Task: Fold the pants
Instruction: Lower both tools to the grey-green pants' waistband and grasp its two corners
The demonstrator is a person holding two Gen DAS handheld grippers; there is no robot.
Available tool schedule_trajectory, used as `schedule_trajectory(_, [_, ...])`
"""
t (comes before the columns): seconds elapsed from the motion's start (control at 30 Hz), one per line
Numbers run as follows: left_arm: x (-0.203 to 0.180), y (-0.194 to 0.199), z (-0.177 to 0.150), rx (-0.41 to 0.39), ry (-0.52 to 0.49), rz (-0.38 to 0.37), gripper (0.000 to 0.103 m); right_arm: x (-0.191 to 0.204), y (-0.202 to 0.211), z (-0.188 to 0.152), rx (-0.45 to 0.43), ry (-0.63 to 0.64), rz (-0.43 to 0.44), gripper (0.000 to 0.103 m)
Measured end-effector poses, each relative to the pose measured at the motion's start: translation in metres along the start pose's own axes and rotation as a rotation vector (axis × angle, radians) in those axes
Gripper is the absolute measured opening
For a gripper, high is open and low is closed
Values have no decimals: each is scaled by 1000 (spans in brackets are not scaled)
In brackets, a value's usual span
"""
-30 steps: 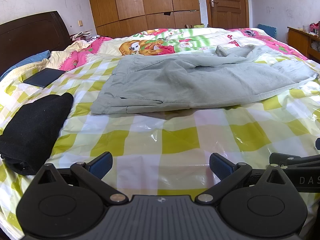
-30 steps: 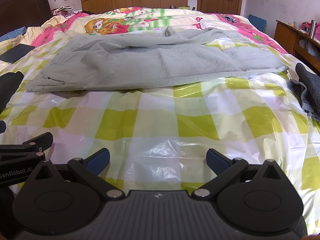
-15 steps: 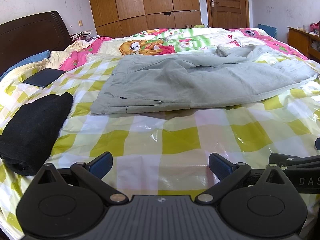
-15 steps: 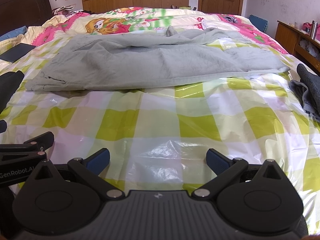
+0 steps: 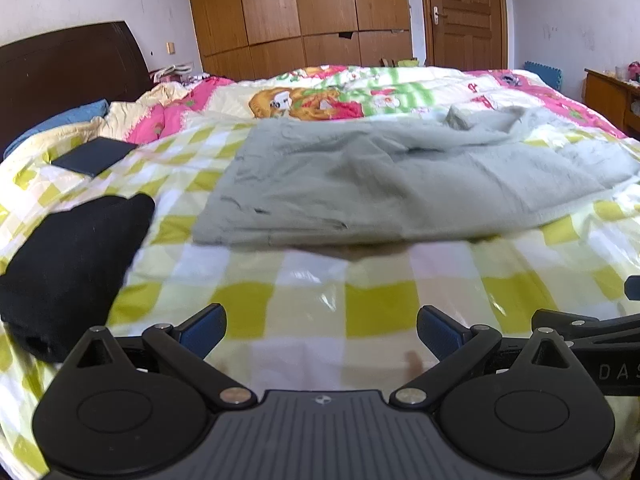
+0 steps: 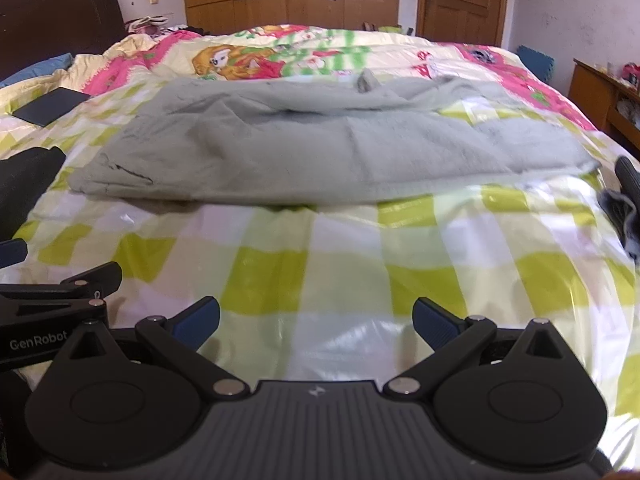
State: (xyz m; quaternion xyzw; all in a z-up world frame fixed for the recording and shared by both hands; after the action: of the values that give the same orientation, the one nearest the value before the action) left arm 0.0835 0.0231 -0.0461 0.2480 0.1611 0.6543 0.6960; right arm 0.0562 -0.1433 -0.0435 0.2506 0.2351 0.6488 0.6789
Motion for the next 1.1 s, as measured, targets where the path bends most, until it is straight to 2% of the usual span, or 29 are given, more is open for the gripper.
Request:
schedule_trajectory(0.13, [17,-17,14,-31,-44,27,103,16,-16,19,-22,76,28,102])
schedule_trajectory(0.3, [55,-58,33,-49,-99,79,103,41,-46,48,-56,210,75,102])
schedule_trajectory(0.53, [84,-116,39,0,-162,18,103,84,-98,68,-28,403,210,102])
schedule_trajectory(0.67, [82,-139,36,49,-209,-73,103,99,-122,68,17,487,254,101])
schedule_trajectory(0.73, [80,-142,35,73,-210,-113,94,103,-131,67,51,496,280,94])
schedule_trajectory(0.77, [79,-142,34,82,-210,-126,89,105,-134,67,75,490,303,85])
schedule_trajectory(0.8, [78,-141,33,91,-214,-132,82,105,-136,66,95,474,324,81])
schedule_trajectory(0.83, [78,-139,32,96,-218,-138,78,105,-136,67,108,455,332,80])
schedule_trajectory(0.9, [80,-133,29,107,-196,-157,58,107,-135,66,123,433,339,68])
schedule_trajectory(0.93, [82,-130,26,117,-184,-157,55,109,-132,65,129,423,344,64])
schedule_trajectory(1.0, [89,-125,22,133,-183,-135,34,115,-123,61,136,426,351,48])
schedule_trajectory(1.07, [101,-119,16,151,-181,-108,25,123,-114,57,142,438,365,45])
schedule_trajectory(1.1, [107,-116,14,156,-177,-99,24,128,-110,55,144,440,375,44])
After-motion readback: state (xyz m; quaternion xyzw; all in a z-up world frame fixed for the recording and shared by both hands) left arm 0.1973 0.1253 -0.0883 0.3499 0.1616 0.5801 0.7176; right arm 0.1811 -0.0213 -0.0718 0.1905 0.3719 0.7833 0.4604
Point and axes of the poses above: each gripper's, at about its wrist camera, not at the fingertips, and y roughly against the way its jaws point, x to its left, z to its top, the point moved 8 cm from there along -y, roughly the way its jaws point, and after that the axes turned 4 degrees about -x, right-handed, at the moved point
